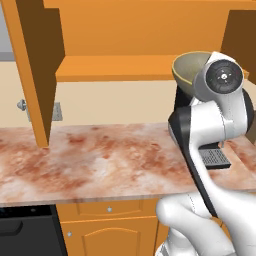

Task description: Move the bowls from the cabinet to the plates on the dining table.

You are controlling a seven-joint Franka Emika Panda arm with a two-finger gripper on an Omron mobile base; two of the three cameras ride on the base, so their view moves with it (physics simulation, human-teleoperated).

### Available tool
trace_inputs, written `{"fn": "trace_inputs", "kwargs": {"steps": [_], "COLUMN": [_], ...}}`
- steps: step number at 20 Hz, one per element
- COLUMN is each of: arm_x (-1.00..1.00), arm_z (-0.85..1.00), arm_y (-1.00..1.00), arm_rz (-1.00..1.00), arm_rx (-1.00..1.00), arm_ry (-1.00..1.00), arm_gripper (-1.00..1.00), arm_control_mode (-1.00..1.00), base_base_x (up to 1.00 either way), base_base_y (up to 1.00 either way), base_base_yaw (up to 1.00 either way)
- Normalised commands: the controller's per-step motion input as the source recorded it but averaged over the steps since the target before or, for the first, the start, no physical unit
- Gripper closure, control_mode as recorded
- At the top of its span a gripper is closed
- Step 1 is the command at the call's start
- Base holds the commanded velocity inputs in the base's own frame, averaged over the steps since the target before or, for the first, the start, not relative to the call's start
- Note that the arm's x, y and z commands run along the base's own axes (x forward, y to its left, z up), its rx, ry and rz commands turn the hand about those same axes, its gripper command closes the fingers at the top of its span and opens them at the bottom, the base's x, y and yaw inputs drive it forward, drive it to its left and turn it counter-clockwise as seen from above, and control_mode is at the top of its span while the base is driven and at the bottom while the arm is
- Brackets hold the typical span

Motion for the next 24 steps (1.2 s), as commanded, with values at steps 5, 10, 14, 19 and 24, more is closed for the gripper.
{"fn": "trace_inputs", "kwargs": {"steps": [5,10,14,19,24], "arm_x": [-0.04,-0.04,-0.1,-0.05,0.0], "arm_z": [0.0,0.0,0.0,0.0,0.0], "arm_y": [0.0,0.0,0.0,0.0,0.0], "arm_rz": [0.03,0.01,0.0,0.0,0.0], "arm_rx": [0.0,0.0,0.0,0.0,0.0], "arm_ry": [0.0,0.0,0.0,0.0,0.0], "arm_gripper": [1.0,1.0,1.0,1.0,1.0], "arm_control_mode": [-1.0,-1.0,-1.0,1.0,1.0], "base_base_x": [0.0,0.0,0.0,-0.11,-0.28], "base_base_y": [0.0,0.0,0.0,0.0,0.0], "base_base_yaw": [0.0,0.0,0.0,0.0,0.0]}}
